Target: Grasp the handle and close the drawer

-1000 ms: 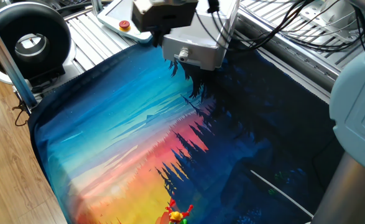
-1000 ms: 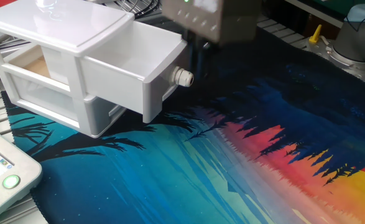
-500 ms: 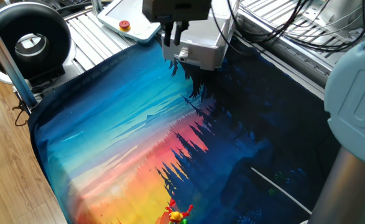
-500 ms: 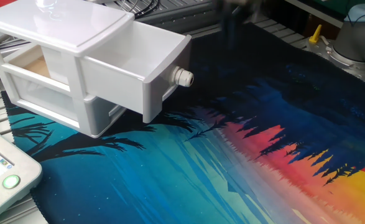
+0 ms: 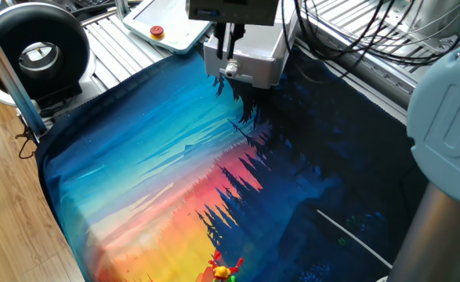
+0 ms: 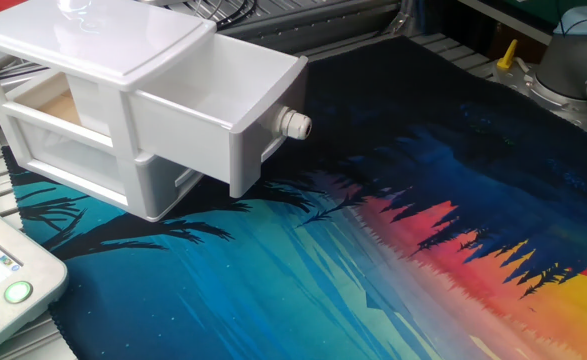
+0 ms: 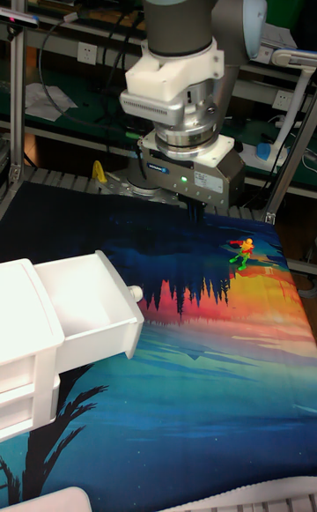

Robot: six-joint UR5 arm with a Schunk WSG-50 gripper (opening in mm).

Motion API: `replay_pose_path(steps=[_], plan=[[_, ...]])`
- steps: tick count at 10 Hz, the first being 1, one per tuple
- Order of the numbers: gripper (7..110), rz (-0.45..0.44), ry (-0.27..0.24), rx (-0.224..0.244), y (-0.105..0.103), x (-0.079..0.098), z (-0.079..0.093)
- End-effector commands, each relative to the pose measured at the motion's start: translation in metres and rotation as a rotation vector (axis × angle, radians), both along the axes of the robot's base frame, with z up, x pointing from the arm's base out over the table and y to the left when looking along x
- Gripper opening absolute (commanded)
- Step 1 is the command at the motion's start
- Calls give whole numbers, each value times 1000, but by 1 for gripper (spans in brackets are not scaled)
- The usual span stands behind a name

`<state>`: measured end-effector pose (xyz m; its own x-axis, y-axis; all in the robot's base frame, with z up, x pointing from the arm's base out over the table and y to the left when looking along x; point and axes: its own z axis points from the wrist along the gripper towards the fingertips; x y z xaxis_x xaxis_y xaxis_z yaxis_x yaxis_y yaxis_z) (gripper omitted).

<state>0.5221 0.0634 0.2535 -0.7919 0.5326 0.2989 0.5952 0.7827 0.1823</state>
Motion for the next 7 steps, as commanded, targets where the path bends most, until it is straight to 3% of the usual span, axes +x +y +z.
replay_pose_path(steps=[1,2,3,4,5,7], plan=[[44,-52,-123,-27,-16,26,-37],[44,-49,-142,-108,-36,35,-55],[44,-49,-158,-160,-49,41,-69],[44,-50,-168,-191,-56,45,-76],[66,-46,-181,-218,-63,49,-81],[66,-48,-180,-255,-70,52,-88]])
